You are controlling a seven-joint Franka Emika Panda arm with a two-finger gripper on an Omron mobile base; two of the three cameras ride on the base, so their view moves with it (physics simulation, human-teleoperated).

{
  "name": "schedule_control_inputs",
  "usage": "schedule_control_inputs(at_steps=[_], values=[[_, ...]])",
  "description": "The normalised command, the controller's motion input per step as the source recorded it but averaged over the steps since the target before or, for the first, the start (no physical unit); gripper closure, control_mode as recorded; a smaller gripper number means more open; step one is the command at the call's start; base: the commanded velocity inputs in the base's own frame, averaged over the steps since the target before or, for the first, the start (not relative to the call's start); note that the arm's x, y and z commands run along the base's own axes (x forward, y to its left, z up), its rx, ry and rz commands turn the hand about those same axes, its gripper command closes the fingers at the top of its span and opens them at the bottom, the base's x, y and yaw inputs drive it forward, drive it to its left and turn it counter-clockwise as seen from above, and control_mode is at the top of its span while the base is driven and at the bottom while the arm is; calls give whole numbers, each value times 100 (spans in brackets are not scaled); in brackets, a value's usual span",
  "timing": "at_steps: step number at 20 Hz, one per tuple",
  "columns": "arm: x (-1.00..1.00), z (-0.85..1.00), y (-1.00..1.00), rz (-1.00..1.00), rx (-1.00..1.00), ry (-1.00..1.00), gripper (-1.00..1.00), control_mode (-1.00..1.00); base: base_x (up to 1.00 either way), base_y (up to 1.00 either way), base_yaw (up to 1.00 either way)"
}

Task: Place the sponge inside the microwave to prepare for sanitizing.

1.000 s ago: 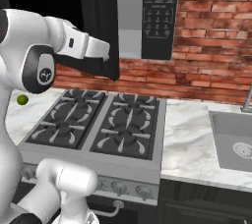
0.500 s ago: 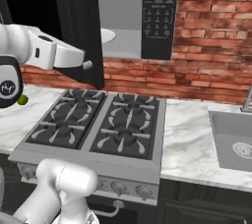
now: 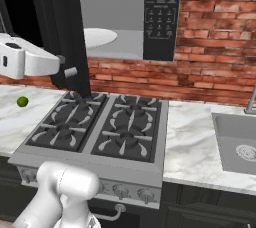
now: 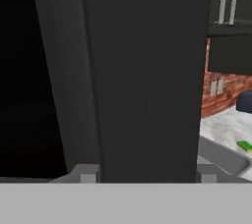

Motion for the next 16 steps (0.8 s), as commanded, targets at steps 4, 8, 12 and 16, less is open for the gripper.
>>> schedule_control_inputs(at_steps=[4, 8, 12, 16], values=[[0, 0, 56, -1, -11, -1, -100, -100, 0, 0, 0], [0, 0, 9, 0, -2, -4, -100, -100, 0, 0, 0], [0, 0, 0, 0, 0, 0, -100, -100, 0, 0, 0], [-53, 57, 6, 0, 0, -10, -100, -100, 0, 0, 0]])
